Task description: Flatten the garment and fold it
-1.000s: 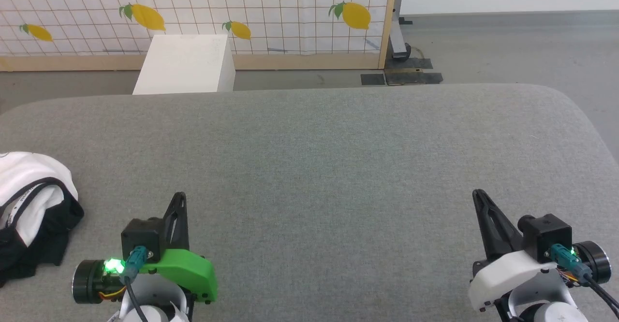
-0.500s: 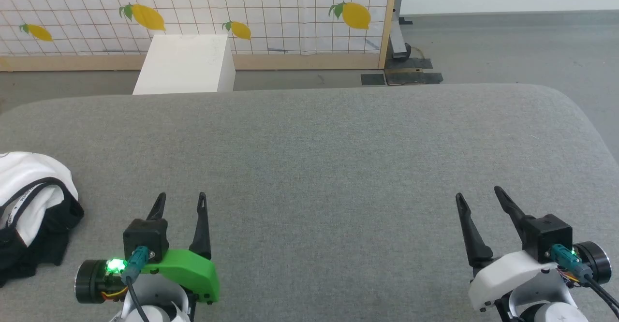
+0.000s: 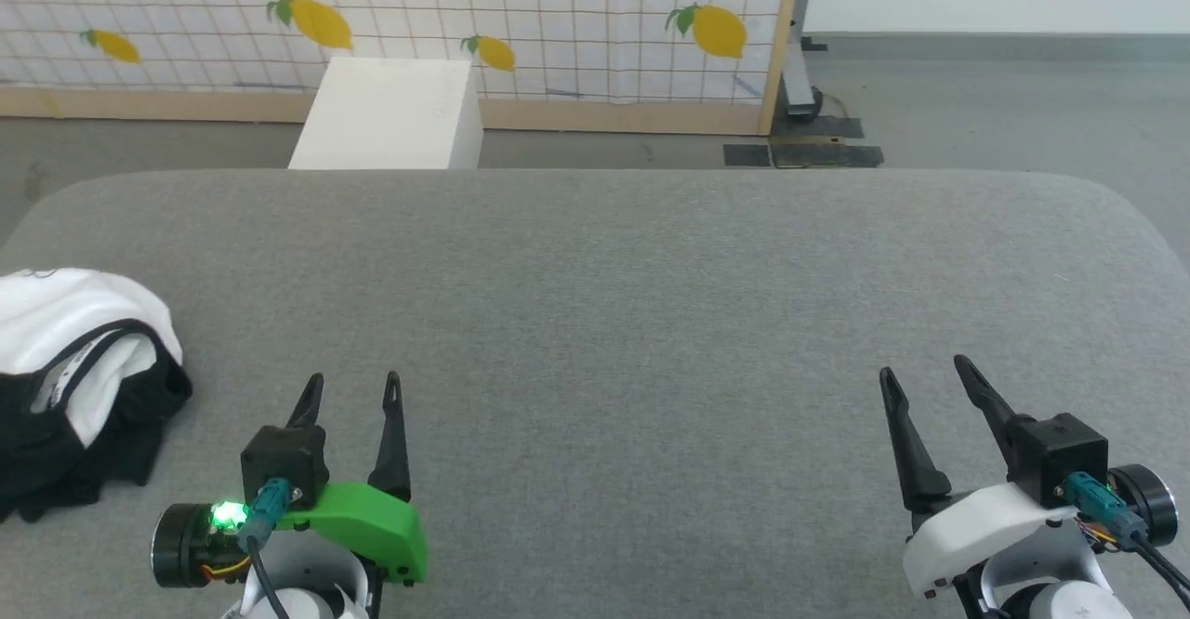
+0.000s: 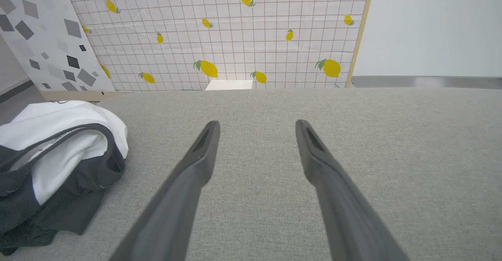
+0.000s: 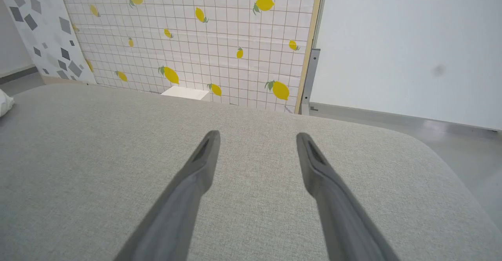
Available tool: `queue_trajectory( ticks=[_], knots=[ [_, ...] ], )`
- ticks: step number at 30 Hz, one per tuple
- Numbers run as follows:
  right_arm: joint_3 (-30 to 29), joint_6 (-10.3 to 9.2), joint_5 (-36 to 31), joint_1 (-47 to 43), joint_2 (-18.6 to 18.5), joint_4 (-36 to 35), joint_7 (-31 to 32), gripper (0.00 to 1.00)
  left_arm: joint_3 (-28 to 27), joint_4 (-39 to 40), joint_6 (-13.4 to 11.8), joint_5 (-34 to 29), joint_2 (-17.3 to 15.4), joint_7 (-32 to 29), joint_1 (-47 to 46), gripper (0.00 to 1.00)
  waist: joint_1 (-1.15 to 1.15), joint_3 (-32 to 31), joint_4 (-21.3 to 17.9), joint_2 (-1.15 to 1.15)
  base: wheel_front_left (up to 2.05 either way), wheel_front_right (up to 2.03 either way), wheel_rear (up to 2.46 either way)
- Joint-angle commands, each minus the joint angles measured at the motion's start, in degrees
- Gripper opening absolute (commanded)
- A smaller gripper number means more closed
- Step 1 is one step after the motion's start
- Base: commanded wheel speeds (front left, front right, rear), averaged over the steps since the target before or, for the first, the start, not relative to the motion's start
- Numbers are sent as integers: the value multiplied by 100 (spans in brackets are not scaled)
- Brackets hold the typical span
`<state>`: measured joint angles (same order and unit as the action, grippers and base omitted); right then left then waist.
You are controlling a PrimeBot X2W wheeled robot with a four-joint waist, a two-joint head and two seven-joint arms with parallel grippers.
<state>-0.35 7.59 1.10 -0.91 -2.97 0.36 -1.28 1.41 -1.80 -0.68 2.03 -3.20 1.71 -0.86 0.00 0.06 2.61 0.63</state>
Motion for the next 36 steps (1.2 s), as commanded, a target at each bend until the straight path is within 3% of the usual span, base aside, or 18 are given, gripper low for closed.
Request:
queue_trajectory(
  ticks=[1,36],
  knots=[
    [2,-2,52,9,2,5,-56,100,19,-37,-67,53,-30,66,-83,100,0,-2,92,-10,0,0,0],
    [184,-4,243,67,4,110,-334,100,116,-164,-500,469,-174,482,45,100,0,13,1321,-27,0,0,0]
  ],
)
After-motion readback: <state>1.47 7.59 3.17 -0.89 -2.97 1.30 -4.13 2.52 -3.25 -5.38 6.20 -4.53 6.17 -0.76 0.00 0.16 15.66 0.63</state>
